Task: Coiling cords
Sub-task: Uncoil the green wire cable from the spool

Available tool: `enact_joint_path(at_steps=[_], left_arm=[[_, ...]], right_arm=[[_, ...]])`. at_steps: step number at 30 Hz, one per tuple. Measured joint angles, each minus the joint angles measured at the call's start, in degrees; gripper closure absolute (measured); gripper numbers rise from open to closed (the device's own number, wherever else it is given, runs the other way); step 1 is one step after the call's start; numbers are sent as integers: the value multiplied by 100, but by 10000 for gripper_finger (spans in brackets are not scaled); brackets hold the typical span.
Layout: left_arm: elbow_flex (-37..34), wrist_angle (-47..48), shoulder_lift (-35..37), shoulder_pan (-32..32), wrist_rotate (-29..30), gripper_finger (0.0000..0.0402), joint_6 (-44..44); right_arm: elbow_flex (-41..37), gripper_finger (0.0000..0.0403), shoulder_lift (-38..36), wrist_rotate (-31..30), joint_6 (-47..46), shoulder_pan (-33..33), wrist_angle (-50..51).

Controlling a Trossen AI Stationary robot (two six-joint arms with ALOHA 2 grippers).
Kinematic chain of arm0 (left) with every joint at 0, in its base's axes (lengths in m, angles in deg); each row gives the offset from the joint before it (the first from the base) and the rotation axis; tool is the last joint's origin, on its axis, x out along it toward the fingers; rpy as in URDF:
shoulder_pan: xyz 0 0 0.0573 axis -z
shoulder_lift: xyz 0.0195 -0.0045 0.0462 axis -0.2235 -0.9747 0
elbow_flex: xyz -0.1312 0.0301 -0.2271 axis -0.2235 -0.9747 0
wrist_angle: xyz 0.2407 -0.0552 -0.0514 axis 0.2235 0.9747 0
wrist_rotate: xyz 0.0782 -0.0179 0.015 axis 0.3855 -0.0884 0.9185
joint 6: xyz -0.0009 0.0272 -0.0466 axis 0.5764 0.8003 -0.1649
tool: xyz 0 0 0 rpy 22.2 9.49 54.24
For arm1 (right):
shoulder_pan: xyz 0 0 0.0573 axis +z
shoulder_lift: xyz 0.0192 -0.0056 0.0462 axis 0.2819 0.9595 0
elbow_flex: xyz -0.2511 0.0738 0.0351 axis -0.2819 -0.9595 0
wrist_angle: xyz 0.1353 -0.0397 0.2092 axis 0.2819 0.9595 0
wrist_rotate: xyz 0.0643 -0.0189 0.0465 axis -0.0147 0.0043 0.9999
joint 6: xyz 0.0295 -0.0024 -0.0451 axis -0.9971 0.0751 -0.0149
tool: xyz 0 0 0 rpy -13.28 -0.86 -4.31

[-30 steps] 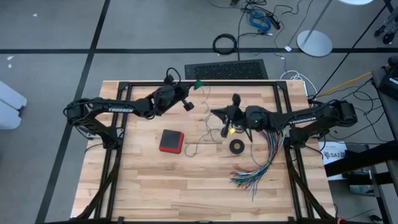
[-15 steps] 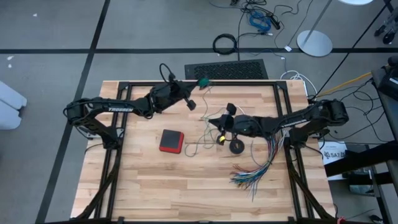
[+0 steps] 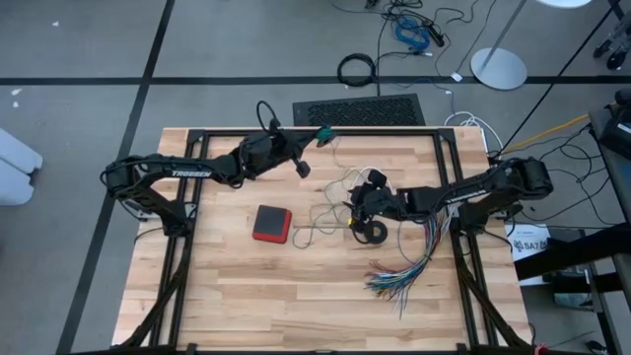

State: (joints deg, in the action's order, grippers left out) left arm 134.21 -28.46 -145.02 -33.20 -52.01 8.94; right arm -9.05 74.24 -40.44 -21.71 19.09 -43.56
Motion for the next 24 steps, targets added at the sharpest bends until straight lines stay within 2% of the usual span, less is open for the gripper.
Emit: enact_joint_path(at_steps=[5, 12, 16, 20, 24], left_arm=[[0, 56, 0, 33, -226, 402, -37], [0, 283, 0, 198, -382, 402, -40], [0, 402, 0, 320, -454, 402, -40], [0, 397, 0, 454, -468, 402, -10], [0, 372, 0, 560, -553, 402, 8]], right_arm=[[0, 202, -4, -1019, 227, 145, -342], [0, 215, -11, -1840, 1113, 130, -1556], [0, 227, -11, -1857, 1491, -26, -1998], [0, 235, -11, -1783, 1455, -231, -1891], [0, 237, -11, -1345, 1397, -368, -1874]])
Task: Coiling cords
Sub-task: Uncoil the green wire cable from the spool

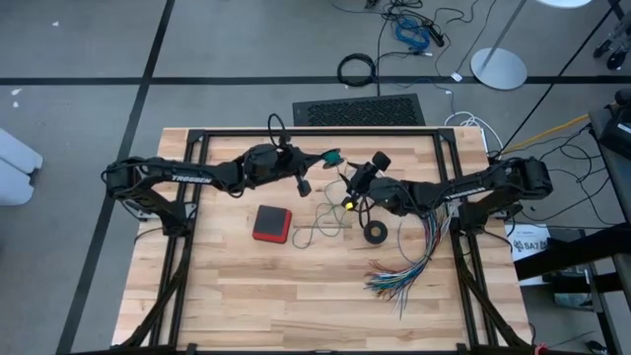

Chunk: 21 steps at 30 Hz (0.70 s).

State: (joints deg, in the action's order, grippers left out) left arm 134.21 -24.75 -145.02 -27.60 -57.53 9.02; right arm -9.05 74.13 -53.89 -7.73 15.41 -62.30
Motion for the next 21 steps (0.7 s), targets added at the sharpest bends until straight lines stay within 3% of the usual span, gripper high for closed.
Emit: enact_joint_path(at_steps=[7, 14, 21], left_arm=[[0, 16, 0, 58, -27, 402, 7], [0, 118, 0, 47, 124, 402, 7], [0, 200, 0, 44, 441, 402, 158]], right_arm=[[0, 268, 0, -196, -17, -60, -116], [0, 386, 0, -195, 41, 39, -104], [0, 401, 0, -200, 235, 115, -465]])
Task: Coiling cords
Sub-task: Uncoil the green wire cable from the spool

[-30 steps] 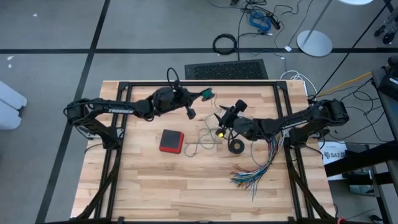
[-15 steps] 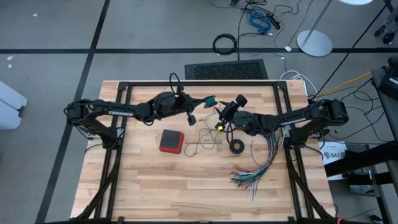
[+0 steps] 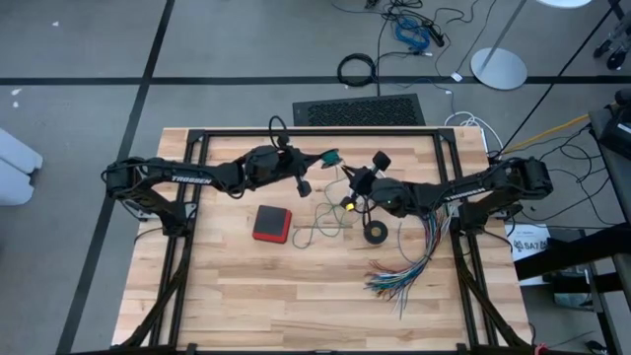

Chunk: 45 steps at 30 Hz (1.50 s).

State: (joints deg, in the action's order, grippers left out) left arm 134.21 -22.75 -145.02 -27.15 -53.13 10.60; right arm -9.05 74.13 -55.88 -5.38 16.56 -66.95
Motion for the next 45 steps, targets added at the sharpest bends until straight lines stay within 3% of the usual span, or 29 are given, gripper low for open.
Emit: enact_joint_path(at_steps=[8, 17, 23, 27, 34, 40, 45], left_arm=[[0, 374, -2, -2, 627, 402, 283], [0, -245, -2, -2, 738, 402, 254], [0, -800, -2, -2, 730, 402, 88], [0, -942, -2, -27, 370, 402, -187], [0, -553, -2, -42, -127, 402, -322], [0, 196, -2, -42, -28, 402, -151], [0, 669, -2, -45, 305, 402, 224]], right_arm=[[0, 402, 0, -27, 538, 269, -978], [0, 403, 0, 1442, 33, 255, -1036], [0, 403, 0, 1699, -391, 136, -429], [0, 403, 0, 1629, -800, -23, 177], [0, 403, 0, 609, -1144, -287, 1027], [0, 403, -70, 4, -1164, -324, 1035], [0, 403, -337, -138, -900, -313, 892]])
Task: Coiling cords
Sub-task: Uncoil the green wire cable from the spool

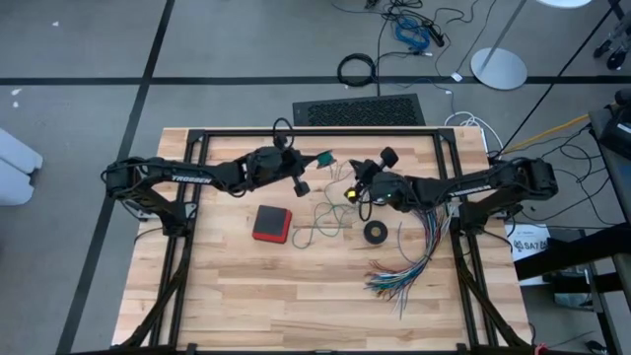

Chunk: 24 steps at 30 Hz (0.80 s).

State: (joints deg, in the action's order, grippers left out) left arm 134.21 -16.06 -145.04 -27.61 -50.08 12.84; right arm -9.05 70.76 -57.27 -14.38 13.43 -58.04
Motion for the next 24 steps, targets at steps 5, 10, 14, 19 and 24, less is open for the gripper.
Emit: enact_joint_path(at_steps=[5, 10, 14, 19, 24], left_arm=[[0, 422, 0, -132, 217, 402, 143], [0, 511, 0, -291, 505, 402, 178], [0, 288, 0, -404, 655, 402, 173], [0, -298, 0, -508, 617, 402, 15], [0, -949, 0, -554, 362, 402, -263]], right_arm=[[0, 403, -301, 44, 426, 144, -413], [0, 403, -362, 1075, 1078, 416, -1331], [2, 403, -338, 1932, 1124, 542, -1486], [2, 403, -334, 2461, 690, 519, -786], [4, 403, -334, 2422, 118, 442, -84]])
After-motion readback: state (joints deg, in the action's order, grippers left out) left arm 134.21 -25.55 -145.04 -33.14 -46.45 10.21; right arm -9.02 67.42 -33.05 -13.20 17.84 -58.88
